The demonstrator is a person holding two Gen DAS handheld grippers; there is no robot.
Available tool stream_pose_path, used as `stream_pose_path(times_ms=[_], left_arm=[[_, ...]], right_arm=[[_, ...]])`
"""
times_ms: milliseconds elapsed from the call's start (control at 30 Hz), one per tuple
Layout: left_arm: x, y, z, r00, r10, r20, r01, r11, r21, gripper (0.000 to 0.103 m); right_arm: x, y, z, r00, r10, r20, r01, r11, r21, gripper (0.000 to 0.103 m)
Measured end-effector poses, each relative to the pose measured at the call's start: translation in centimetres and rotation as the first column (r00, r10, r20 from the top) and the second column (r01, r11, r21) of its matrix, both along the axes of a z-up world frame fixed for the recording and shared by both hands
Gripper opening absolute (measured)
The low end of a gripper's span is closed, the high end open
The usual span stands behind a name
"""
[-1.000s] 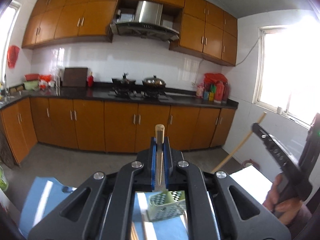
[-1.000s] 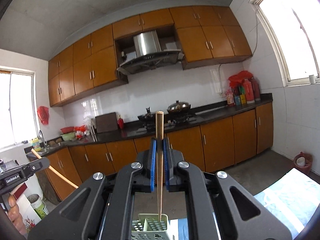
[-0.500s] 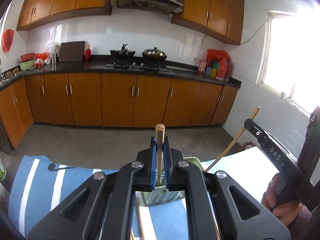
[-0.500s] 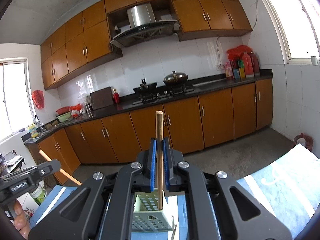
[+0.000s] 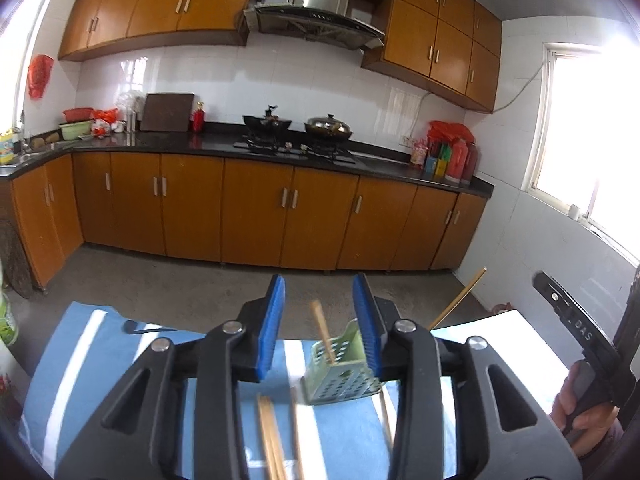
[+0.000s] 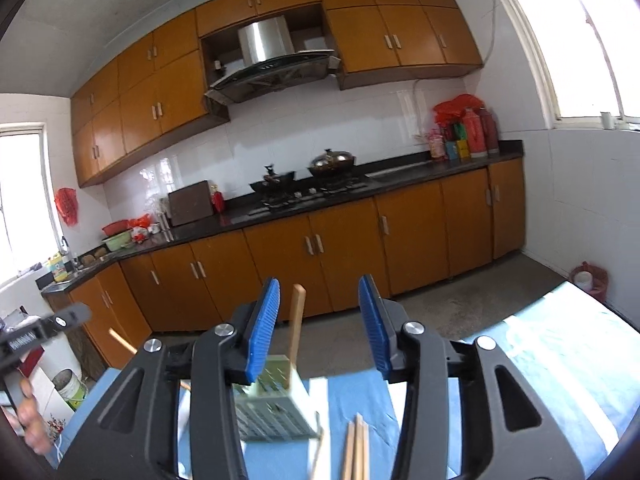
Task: Organize utensils
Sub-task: 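Close the left gripper on a chopstick on the cloth while the right gripper grasps another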
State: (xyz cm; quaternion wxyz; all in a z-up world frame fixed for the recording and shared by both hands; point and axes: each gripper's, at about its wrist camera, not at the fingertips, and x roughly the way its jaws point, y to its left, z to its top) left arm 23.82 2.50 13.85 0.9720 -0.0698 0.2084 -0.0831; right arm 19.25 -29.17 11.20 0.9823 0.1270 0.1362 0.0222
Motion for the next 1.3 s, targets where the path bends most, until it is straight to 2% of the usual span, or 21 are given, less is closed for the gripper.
stream_pose_path(times_ms=[167,267,400,467,567,633,900,1033,1267,1300], left_arm=[[-4.1,2.1,-2.7,0.999,0.047,-0.011,-0.046,0.998,0.044,0.042],[-5.9,3.1,-6.8,0.994,0.083,-0.070,-0.076,0.993,0.091,0.046],[-6.6,4.2,-12.0,0.978,0.090,-0.191,-0.073,0.993,0.098,0.048],[-6.7,4.6,-14.3,0.964,0.094,-0.249,-0.075,0.994,0.083,0.048],[-7.2,5.2,-17.4,0.942,0.103,-0.319,-0.084,0.994,0.074,0.048],[-7.6,5.2,-18.3,0.935,0.105,-0.338,-0.084,0.994,0.077,0.048],[-7.5,4.6,-19.3,0.927,0.092,-0.364,-0.065,0.994,0.086,0.048],[-7.1,3.7,-19.8,0.923,0.071,-0.379,-0.042,0.996,0.084,0.048],[-6.7,2.4,-21.1,0.910,0.019,-0.414,0.005,0.998,0.057,0.047],[-6.7,2.1,-21.3,0.908,0.012,-0.419,0.015,0.998,0.060,0.044]], right_arm=[[-1.6,-1.9,-5.1,0.986,-0.034,-0.162,0.031,0.999,-0.021,0.045],[-1.9,-2.1,-9.7,0.954,-0.002,-0.299,-0.004,1.000,-0.020,0.044],[-1.8,-0.4,-15.5,0.886,0.083,-0.456,-0.097,0.995,-0.006,0.023],[-2.1,0.6,-17.2,0.863,0.107,-0.494,-0.126,0.992,-0.004,0.021],[-2.0,1.9,-18.8,0.837,0.126,-0.532,-0.147,0.989,0.003,0.020],[-1.7,2.3,-19.6,0.821,0.134,-0.554,-0.156,0.988,0.009,0.017],[-1.5,3.5,-20.8,0.801,0.141,-0.582,-0.186,0.982,-0.017,0.017],[-1.7,3.2,-21.0,0.811,0.103,-0.576,-0.174,0.982,-0.070,0.008],[-1.4,-0.1,-21.2,0.819,-0.019,-0.574,-0.033,0.996,-0.081,0.008],[-1.3,-0.5,-21.2,0.818,-0.022,-0.574,-0.025,0.997,-0.074,0.008]])
